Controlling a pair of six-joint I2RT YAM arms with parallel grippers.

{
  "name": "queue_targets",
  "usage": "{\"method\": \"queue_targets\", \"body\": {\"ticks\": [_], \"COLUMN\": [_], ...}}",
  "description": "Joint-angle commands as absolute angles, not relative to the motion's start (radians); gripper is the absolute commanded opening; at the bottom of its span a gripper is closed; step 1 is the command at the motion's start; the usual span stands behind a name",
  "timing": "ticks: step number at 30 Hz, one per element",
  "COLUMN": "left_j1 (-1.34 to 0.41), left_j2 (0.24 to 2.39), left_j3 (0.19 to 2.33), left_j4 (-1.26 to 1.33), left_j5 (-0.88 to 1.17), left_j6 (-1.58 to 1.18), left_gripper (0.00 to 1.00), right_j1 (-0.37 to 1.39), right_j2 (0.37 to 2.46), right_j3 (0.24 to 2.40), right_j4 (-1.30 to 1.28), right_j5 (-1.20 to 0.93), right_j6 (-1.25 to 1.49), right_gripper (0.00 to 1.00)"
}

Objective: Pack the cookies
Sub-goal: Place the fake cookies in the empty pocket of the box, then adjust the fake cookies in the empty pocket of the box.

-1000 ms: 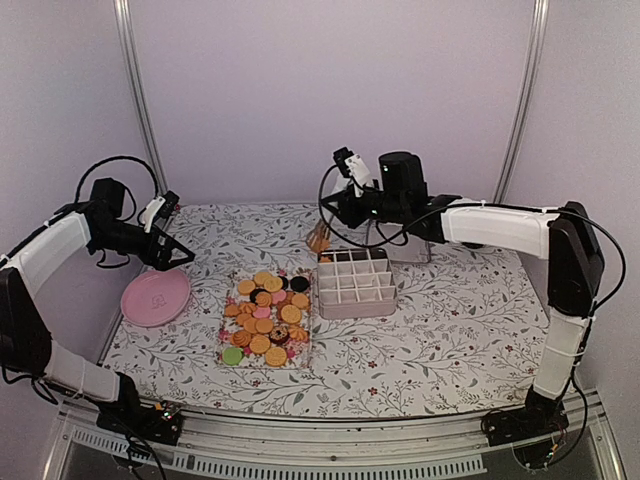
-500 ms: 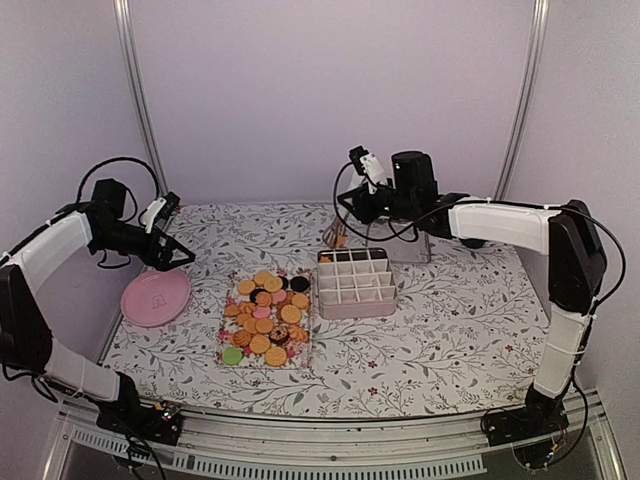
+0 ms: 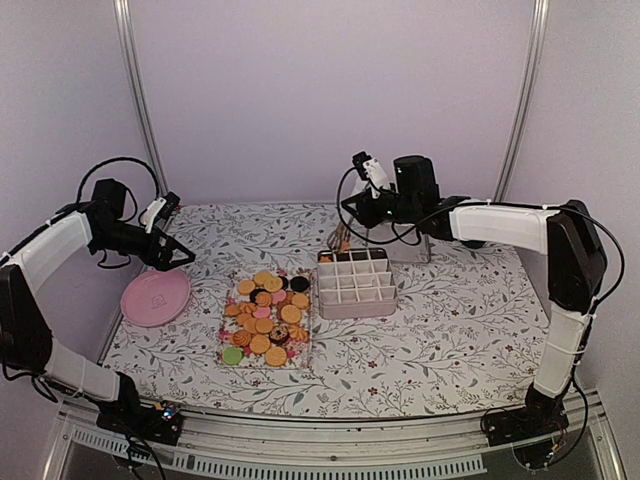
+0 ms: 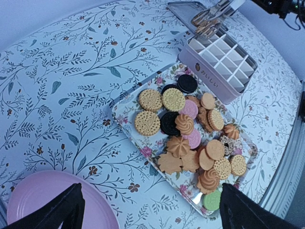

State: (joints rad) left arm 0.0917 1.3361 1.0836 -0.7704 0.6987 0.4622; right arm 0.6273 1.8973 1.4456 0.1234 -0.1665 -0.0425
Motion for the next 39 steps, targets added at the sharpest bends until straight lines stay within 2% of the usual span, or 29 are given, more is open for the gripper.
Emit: {"method": "queue_targets", "body": {"ticks": [1,6,12,39], "left_j1": [0.092,0.092,0.093,0.092], "left_j2": [1.338,1.337,1.334,1.336], "left_j3": [1.1,1.101,1.101,1.108], "left_j4": [-0.761,-0.761,-0.761,-0.764], "left_j5": [0.707,0.712,0.712,0.717], "left_j6": [0.46,0.462,0.459,0.458], "left_gripper": [0.99,0.99,0.99,0.99], "right_j1": [0.623,0.622,0.623,0.622], "right_j2": [1.907,1.901,1.886,1.819], "right_j3": [1.435,1.438,1.446,1.452], "right_j4": [0.152,0.152,0.151,0.124], "right_j5": [-0.17,-0.175,-0.18,-0.192], "right_j6": [-0.041,-0.044,-0.052,-0.05], "right_gripper": [0.34,0.4,0.42,0.36]}}
